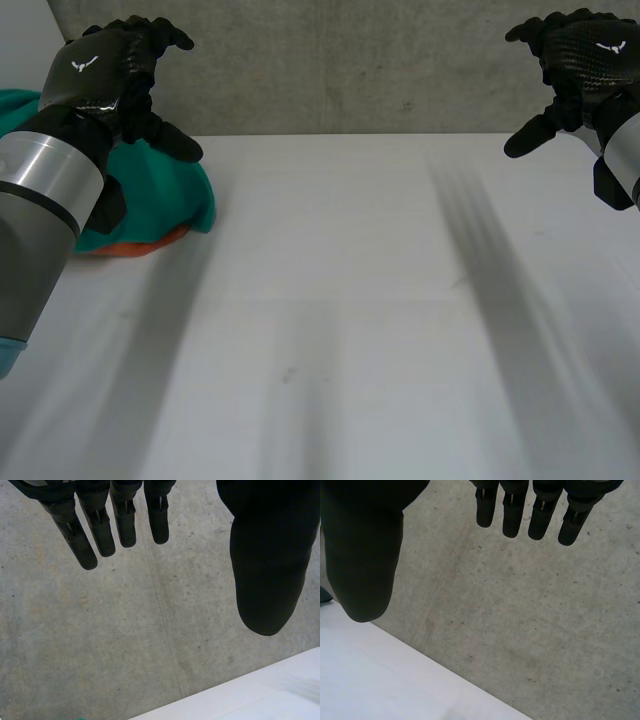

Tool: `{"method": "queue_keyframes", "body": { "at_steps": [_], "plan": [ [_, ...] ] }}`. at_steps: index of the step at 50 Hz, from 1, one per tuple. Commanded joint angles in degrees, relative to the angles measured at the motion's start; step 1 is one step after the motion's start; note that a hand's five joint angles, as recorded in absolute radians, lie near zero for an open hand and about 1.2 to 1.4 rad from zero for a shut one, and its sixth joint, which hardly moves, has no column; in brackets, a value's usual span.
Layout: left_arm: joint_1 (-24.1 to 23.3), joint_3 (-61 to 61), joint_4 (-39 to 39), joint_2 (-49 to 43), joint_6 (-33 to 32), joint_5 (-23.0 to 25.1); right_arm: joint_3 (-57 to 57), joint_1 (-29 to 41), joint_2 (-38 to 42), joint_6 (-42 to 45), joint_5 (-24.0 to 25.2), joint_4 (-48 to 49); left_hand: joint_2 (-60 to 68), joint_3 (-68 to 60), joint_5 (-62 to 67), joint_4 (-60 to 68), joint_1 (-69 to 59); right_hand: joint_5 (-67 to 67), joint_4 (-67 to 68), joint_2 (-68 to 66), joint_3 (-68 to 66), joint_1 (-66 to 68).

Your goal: Fold the laundry.

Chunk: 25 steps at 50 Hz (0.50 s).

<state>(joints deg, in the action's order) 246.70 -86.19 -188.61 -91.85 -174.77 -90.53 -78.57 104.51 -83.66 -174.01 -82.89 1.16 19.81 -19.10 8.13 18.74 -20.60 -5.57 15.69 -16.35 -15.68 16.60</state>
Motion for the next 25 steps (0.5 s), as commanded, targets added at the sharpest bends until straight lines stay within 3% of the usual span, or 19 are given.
{"method": "queue_keyframes", "body": {
  "at_steps": [1,16,20,25],
  "plan": [
    [0.0,0.0,0.0,0.0,0.0,0.0,0.0,0.1,0.0,0.0,0.0,0.0,-9.8,9.1,-8.1,-8.7,10.6,5.6,-5.7,6.3,5.7,-6.6],
    [0.1,0.9,0.1,-0.4,-0.6,0.2,0.0,0.1,0.0,0.0,0.2,0.0,-9.8,9.1,-8.1,-8.7,10.6,5.6,-5.7,6.3,5.7,-6.6],
    [1.5,3.0,-0.1,-2.1,-5.4,-0.2,0.2,0.1,0.0,0.1,0.3,0.0,-9.8,9.1,-8.1,-8.7,10.6,5.6,-5.7,6.3,5.7,-6.6],
    [9.4,9.6,-2.3,-12.1,-18.3,-0.1,0.3,0.2,0.1,0.2,0.4,0.1,-9.8,9.1,-8.1,-8.7,10.6,5.6,-5.7,6.3,5.7,-6.6]
  ]
}}
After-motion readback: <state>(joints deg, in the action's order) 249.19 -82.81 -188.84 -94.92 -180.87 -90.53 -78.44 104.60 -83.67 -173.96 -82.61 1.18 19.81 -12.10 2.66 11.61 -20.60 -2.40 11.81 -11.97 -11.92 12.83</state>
